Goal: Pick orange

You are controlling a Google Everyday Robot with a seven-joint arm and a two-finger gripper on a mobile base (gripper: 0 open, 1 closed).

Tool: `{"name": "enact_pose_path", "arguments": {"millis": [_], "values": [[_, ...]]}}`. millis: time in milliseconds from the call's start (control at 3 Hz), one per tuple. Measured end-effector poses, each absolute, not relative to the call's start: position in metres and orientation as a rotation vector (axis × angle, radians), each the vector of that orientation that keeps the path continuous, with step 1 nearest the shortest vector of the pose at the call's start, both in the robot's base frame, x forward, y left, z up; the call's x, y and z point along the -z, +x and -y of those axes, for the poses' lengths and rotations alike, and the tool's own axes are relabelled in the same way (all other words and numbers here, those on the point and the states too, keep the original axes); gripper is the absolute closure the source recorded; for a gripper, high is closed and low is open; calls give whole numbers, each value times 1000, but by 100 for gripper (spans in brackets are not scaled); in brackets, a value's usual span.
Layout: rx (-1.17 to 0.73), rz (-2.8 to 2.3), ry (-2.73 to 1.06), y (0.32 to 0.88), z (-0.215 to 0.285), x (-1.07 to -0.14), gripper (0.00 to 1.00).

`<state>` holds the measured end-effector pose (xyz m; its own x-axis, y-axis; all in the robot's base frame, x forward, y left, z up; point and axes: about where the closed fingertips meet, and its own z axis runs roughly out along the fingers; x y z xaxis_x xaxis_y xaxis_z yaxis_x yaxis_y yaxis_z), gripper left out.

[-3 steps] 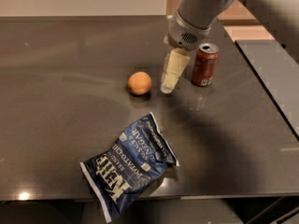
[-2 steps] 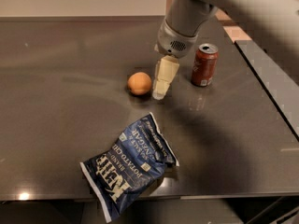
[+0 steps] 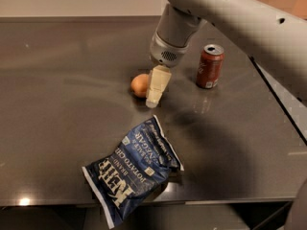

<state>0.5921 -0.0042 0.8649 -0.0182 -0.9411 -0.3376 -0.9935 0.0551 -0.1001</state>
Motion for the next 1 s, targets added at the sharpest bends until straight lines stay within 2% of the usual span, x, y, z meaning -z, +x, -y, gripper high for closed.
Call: {"name": "enact_pose_path", "arguments": {"millis": [333,667,1000], "values": [[-252,-2051,-1938,595,-5,-857,0],[-262,-2068,-1932,597,-13,-853,16],[-266,-2080,-1932,598,-16,-849,39]]}}
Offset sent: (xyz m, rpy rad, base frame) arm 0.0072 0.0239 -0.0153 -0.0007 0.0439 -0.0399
